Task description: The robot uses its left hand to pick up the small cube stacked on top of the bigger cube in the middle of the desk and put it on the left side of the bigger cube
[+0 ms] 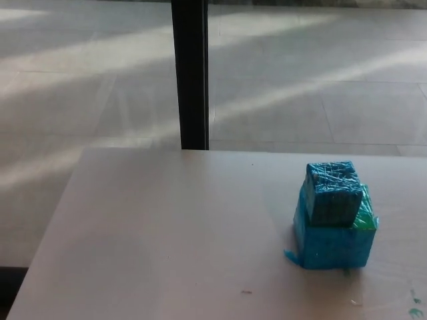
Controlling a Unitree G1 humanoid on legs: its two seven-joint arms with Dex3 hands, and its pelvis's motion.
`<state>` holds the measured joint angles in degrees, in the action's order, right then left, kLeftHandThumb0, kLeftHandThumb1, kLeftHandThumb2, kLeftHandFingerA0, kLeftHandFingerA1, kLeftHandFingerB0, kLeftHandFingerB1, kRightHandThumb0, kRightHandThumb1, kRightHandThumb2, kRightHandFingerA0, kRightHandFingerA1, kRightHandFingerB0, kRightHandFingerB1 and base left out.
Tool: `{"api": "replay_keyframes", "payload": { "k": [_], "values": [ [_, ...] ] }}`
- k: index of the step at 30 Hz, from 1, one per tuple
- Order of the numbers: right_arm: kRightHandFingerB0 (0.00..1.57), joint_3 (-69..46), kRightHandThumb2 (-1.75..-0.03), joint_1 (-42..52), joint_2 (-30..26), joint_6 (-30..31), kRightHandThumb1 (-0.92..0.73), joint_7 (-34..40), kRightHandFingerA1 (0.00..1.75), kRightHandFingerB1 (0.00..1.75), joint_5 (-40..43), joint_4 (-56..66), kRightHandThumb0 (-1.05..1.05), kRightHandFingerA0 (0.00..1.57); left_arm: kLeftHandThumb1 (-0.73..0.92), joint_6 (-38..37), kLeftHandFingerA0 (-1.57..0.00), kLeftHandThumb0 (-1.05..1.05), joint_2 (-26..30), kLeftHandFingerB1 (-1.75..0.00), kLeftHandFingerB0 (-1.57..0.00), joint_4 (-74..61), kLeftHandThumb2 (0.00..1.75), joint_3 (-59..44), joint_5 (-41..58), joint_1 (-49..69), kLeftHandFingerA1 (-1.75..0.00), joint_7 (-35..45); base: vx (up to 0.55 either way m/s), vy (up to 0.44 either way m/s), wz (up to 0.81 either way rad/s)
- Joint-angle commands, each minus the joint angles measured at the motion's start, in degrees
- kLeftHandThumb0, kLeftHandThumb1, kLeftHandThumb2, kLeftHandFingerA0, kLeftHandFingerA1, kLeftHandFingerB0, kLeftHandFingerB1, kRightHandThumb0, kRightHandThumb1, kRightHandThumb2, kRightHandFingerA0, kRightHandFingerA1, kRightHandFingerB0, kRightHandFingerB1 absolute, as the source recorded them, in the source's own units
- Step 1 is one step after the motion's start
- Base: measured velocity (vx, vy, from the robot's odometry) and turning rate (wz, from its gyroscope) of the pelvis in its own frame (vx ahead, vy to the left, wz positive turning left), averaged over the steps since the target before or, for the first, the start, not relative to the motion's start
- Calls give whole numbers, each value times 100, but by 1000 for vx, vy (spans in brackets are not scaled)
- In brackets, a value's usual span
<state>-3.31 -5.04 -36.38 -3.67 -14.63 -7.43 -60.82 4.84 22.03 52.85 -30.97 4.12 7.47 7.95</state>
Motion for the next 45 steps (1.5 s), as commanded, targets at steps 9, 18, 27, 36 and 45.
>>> {"api": "replay_keyframes", "payload": {
  "k": [9, 18, 27, 36, 45],
  "values": [
    [68, -47, -82, -97, -183, -433, -35, -481, 100, 78, 107, -355, -62, 93, 67, 454, -34, -102, 391, -31, -13, -478, 82, -487, 614, -1007, -54, -570, 0, 0, 0],
    [66, -43, -93, -159, -191, -409, -29, -503, 100, 79, 103, -401, -65, 94, 45, 261, -1, -38, 965, -48, 0, -1864, 105, 1288, -9, -3541, -48, 239, 0, 0, 0],
    [66, -31, -93, -195, -220, -359, -29, -528, 100, 79, 93, -405, -64, 94, 64, 911, -6, -103, 555, -31, -11, -2819, 78, 2797, -590, -5555, -50, 309, 0, 0, 0],
    [67, -36, -92, -154, -237, -408, -28, -561, 98, 79, 112, -355, -63, 93, 75, 725, -21, -101, -128, -33, -13, -2288, 64, 3949, -1025, -6517, -51, 212, 0, 0, 0],
    [70, 57, -80, -212, -276, -408, -36, -586, 100, 77, 44, -401, -64, 93, 72, 756, -15, -98, -1037, -29, -14, -2112, 63, 4749, -1281, -6891, -53, 305, 0, 0, 0]
  ]
}}
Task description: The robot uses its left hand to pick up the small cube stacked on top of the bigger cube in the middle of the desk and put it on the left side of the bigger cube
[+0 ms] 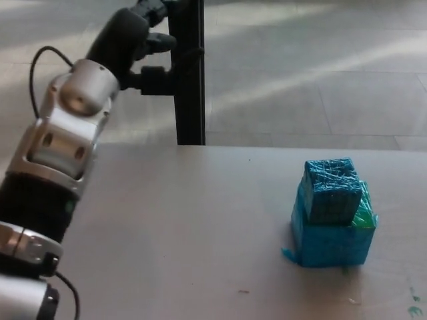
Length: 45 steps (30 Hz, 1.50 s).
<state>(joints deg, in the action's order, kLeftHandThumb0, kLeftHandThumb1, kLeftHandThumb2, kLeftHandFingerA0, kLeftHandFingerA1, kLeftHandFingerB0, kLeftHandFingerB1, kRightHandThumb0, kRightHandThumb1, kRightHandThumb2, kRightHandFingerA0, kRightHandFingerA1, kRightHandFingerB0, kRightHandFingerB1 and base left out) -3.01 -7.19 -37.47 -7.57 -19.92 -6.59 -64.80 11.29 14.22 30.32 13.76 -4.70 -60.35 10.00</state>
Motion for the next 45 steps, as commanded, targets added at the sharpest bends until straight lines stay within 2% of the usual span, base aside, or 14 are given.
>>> {"api": "replay_keyframes", "payload": {
  "k": [1, 4, 10, 11, 12, 18, 20, 21, 22, 25, 28, 29, 30, 45],
  "values": [
    [68, -15, -94, 56, -213, 12, -28, -77, 99, 80, 7, 74, -64, 95, 72, 105, -16, -97, -390, -30, -16, 199, 63, 309, -381, -132, -53, 95, 0, 0, 0],
    [68, -11, -93, 44, -198, 34, -28, -69, 99, 79, 10, 104, -63, 95, 59, -95, -13, -100, -621, -40, -6, 411, 102, 489, -550, -229, -57, 51, 0, 0, 0],
    [65, 56, -98, -32, -189, 123, -31, -99, 96, 77, -29, 28, -63, 92, 58, -179, -12, -99, -1207, -42, -3, 627, 102, 891, -801, -381, -56, 97, 0, 0, 0],
    [65, 48, -99, -5, -199, 92, -32, -103, 97, 77, -20, 50, -65, 93, 77, -270, -14, -101, -1297, -33, -12, 745, 64, 985, -851, -425, -55, 129, 0, 0, 0],
    [67, 58, -80, 18, -217, 70, -37, -126, 99, 77, -26, 99, -65, 93, 24, -227, -4, -41, -1367, -50, 0, 788, 96, 1085, -904, -458, -54, 179, 0, 0, 0],
    [66, 85, -94, -101, -241, 160, -28, -83, 99, 79, -59, 105, -64, 97, 24, -203, -3, -41, -1755, -50, 0, 1057, 96, 1367, -1093, -572, -54, 251, 0, 0, 0],
    [67, 107, -94, -117, -243, 101, -28, -90, 98, 79, -80, 82, -62, 94, 60, -93, 0, -97, -1934, -31, -8, 1208, 107, 1575, -1234, -716, -47, 367, 0, 0, 0],
    [67, 112, -98, -135, -238, 102, -30, -110, 98, 79, -75, 79, -61, 95, 75, -62, -9, -100, -2001, -27, -12, 1263, 63, 1634, -1283, -770, -42, 378, 0, 0, 0],
    [68, 109, -95, -137, -232, 67, -28, -99, 99, 80, -70, 63, -65, 97, 57, -10, -6, -96, -2073, -29, -8, 1304, 101, 1736, -1363, -835, -45, 406, 0, 0, 0],
    [68, 136, -99, -165, -234, 73, -31, -95, 99, 80, -85, 49, -64, 96, 75, -49, -7, -101, -2118, -28, -12, 1379, 63, 1988, -1596, -937, -39, 440, 0, 0, 0],
    [70, 125, -95, -172, -244, -12, -28, -89, 99, 81, -74, 35, -65, 98, 59, -166, -7, -98, -2113, -28, -10, 1282, 105, 2422, -1920, -932, -33, 607, 0, 0, 0],
    [69, 129, -83, -175, -265, 22, -34, -123, 99, 80, -76, 58, -64, 95, 73, -189, -3, -103, -2090, -33, -10, 1200, 63, 2523, -1969, -840, -43, 627, 0, 0, 0],
    [69, 128, -94, -184, -274, 56, -28, -151, 99, 81, -70, 63, -64, 95, 61, -155, -6, -104, -2084, -30, -9, 1154, 105, 2561, -1971, -791, -27, 670, 0, 0, 0],
    [68, 163, -95, -286, -316, -3, -31, -121, 101, 78, -119, 11, -65, 98, 57, 412, 0, -105, -2004, -14, -8, 1447, 110, 3348, -2465, -1100, -22, 2407, 0, 0, 0]
  ]
}}
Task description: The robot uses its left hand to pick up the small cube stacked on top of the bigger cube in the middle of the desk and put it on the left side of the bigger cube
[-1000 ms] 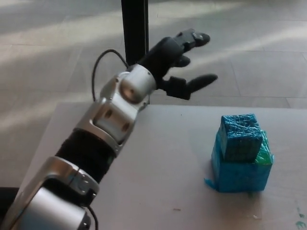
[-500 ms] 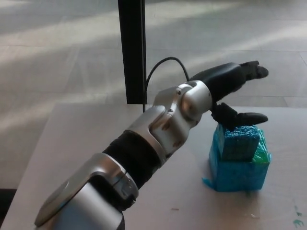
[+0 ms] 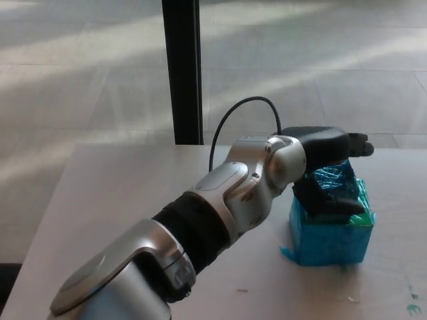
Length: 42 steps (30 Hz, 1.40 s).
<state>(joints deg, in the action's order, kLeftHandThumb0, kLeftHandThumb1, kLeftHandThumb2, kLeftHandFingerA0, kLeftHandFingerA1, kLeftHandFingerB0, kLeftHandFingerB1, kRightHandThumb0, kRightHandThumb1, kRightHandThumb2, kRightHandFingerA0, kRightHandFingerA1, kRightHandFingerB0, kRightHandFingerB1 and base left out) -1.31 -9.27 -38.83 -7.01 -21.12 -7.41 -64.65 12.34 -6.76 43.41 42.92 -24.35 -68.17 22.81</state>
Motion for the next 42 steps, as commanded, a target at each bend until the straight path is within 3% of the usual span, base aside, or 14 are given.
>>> {"api": "replay_keyframes", "payload": {
  "k": [1, 6, 8, 9, 11, 13, 14, 15, 17, 26, 27, 34, 38, 42],
  "values": [
    [68, -1, -95, -85, -175, -71, -31, -3, 101, 78, -43, 0, -65, 98, 57, 309, 0, -105, 111, -14, -8, 133, 110, 469, -520, -329, -22, 1168, 0, 0, 0],
    [70, -52, -98, -138, -164, 49, -29, -24, 101, 79, 14, 23, -56, 95, 44, 489, -19, -80, 19, -20, 0, 295, 99, 984, -853, -550, -64, 1653, 0, 0, 0],
    [71, 15, -100, -123, -177, -118, -30, 101, 99, 78, -84, 34, -51, 93, 42, 448, -29, -82, 26, -18, -5, 253, 85, 1040, -898, -370, -69, 1368, 0, 0, 0],
    [73, 22, -98, -112, -180, -208, -31, 141, 99, 77, -102, 9, -54, 92, 47, 460, -38, -67, 37, -33, -4, 197, 55, 1004, -876, -280, -75, 1247, 0, 0, 0],
    [74, 22, -102, -79, -188, -407, -31, 202, 97, 79, -116, -17, -55, 90, 56, 430, -54, -34, 40, -37, -16, 96, 57, 868, -817, -25, -127, 870, 0, 0, 0],
    [76, 46, -97, -90, -198, -488, -34, 265, 98, 76, -162, -43, -58, 89, 68, 348, -60, -25, -2, -38, -35, 54, 63, 693, -795, 208, -132, 418, 0, 0, 0],
    [77, 45, -96, -100, -199, -484, -35, 264, 98, 75, -163, -44, -57, 90, 69, 297, -62, -20, -6, -48, -54, -52, 69, 596, -839, 370, -107, 99, 0, 0, 0],
    [75, 11, -103, -89, -184, -507, -31, 284, 99, 80, -130, -8, -53, 93, 66, -33, -65, -24, 38, -74, -75, -107, 63, 569, -934, 553, -106, -396, 0, 0, 0],
    [74, -10, -104, -51, -185, -463, -33, 296, 98, 79, -116, 122, -49, 91, 71, -327, -68, -25, 65, -106, -71, -62, 66, 574, -1066, 659, -142, -805, 0, 0, 0],
    [79, -57, -111, -62, -168, -572, -24, 400, 100, 80, -112, 104, -37, 97, 73, -520, -68, -29, 52, -73, -69, 194, 67, 462, -1193, 707, -109, -852, 0, 0, 0],
    [84, -66, -117, -43, -168, -555, -18, 383, 101, 74, -100, 130, -34, 99, 68, -611, -70, -29, 65, -92, -70, 290, 67, 483, -1212, 676, -134, -824, 0, 0, 0],
    [87, -61, -122, -34, -188, -598, -16, 368, 100, 72, -134, 138, -31, 96, 69, -973, -74, -31, 238, -78, -67, 297, 68, 529, -1412, 697, -124, -1073, 0, 0, 0],
    [84, -60, -110, -29, -178, -589, -22, 400, 99, 79, -141, 144, -36, 96, 65, -1038, -78, -26, 307, -89, -74, 273, 67, 491, -1429, 693, -131, -1084, 0, 0, 0],
    [86, -31, -121, -33, -174, -556, -16, 323, 96, 71, -152, 102, -29, 93, 64, -1147, -80, -27, 424, -102, -79, 215, 72, 396, -1448, 748, -140, -1315, 0, 0, 0]
  ]
}}
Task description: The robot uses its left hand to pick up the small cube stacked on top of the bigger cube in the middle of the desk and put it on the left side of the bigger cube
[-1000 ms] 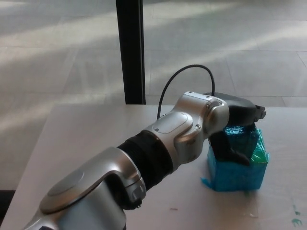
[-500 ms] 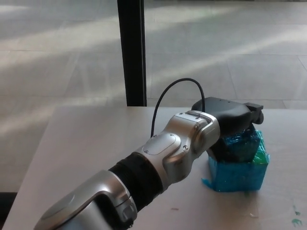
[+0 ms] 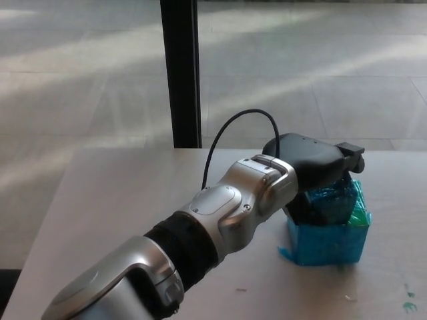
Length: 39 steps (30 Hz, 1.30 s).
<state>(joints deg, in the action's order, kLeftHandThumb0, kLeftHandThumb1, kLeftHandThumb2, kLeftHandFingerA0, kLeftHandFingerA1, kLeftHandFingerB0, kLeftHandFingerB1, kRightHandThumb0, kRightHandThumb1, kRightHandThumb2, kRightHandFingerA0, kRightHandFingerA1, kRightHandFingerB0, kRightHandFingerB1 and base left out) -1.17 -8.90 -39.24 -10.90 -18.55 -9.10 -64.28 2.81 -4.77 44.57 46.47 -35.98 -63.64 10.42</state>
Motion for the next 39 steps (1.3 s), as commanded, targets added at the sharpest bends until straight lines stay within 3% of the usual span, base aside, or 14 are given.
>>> {"api": "replay_keyframes", "payload": {
  "k": [1, 6, 7, 9, 12, 13, 14, 15, 17, 19, 25, 28, 33, 39],
  "values": [
    [86, -51, -121, -49, -132, -232, -16, 86, 96, 72, 19, 67, -28, 93, 69, -223, -79, -26, 287, -85, -73, 86, 72, -40, -260, 252, -114, -100, 0, 0, 0],
    [84, -84, -118, -34, -118, -151, -17, 118, 96, 73, 49, 84, -32, 94, 70, -336, -77, -23, 546, -85, -74, -42, 70, -613, -51, 126, -107, -276, 0, 0, 0],
    [77, -105, -109, -32, -115, -145, -22, 88, 95, 77, 72, 49, -33, 93, 69, -298, -78, -18, 618, -96, -73, -127, 72, -786, -7, 73, -141, -303, 0, 0, 0],
    [77, -103, -109, -38, -117, -186, -22, 78, 95, 77, 53, 16, -33, 93, 69, -346, -78, -18, 642, -96, -73, -155, 72, -919, -1, 86, -141, -376, 0, 0, 0],
    [80, -74, -117, 18, -131, -194, -19, 86, 95, 72, 12, 63, -34, 93, 59, -361, -72, -13, 942, -142, -67, -343, 91, -1418, 175, -86, -169, -278, 0, 0, 0],
    [79, -85, -114, 37, -127, -203, -21, 76, 95, 72, 27, 72, -38, 90, 62, -342, -78, -14, 999, -115, -74, -372, 80, -1571, 183, -95, -161, -338, 0, 0, 0],
    [79, -93, -115, 55, -122, -183, -20, 67, 96, 73, 39, 88, -38, 90, 67, -291, -75, -22, 1040, -74, -65, -446, 73, -1679, 184, -73, -112, -350, 0, 0, 0],
    [80, -88, -114, 65, -114, -176, -20, 85, 94, 72, 31, 89, -36, 91, 68, -303, -75, -22, 1085, -94, -70, -491, 76, -1729, 161, -53, -139, -344, 0, 0, 0],
    [81, -95, -114, 99, -111, -257, -20, 89, 95, 74, 35, 98, -37, 93, 59, -441, -76, -17, 1220, -146, -74, -514, 92, -1872, 189, 31, -166, -375, 0, 0, 0],
    [82, -79, -112, 108, -121, -274, -22, 108, 96, 75, 9, 91, -38, 93, 55, -378, -77, -14, 1322, -158, -73, -585, 100, -1979, 205, 150, -175, -273, 0, 0, 0],
    [82, -125, -110, 110, -115, -228, -25, 72, 96, 74, 61, 92, -39, 93, 59, -349, -78, -15, 1605, -151, -73, -809, 96, -2106, 175, 752, -172, -165, 0, 0, 0],
    [83, -106, -110, 116, -122, -234, -24, 103, 95, 75, 26, 131, -40, 94, 67, -178, -76, -18, 1723, -146, -66, -1056, 83, -2102, 199, 1144, -170, 65, 0, 0, 0],
    [82, -87, -107, 124, -130, -218, -28, 97, 94, 74, 5, 143, -43, 94, 55, -254, -79, -11, 1752, -156, -75, -1403, 97, -1897, 70, 2068, -174, 2, 0, 0, 0],
    [81, -38, -104, 60, -120, -222, -28, 110, 93, 73, -39, 97, -43, 93, 58, -237, -79, -13, 1595, -152, -74, -1363, 97, -1566, -140, 2660, -173, -132, 0, 0, 0]
  ]
}}
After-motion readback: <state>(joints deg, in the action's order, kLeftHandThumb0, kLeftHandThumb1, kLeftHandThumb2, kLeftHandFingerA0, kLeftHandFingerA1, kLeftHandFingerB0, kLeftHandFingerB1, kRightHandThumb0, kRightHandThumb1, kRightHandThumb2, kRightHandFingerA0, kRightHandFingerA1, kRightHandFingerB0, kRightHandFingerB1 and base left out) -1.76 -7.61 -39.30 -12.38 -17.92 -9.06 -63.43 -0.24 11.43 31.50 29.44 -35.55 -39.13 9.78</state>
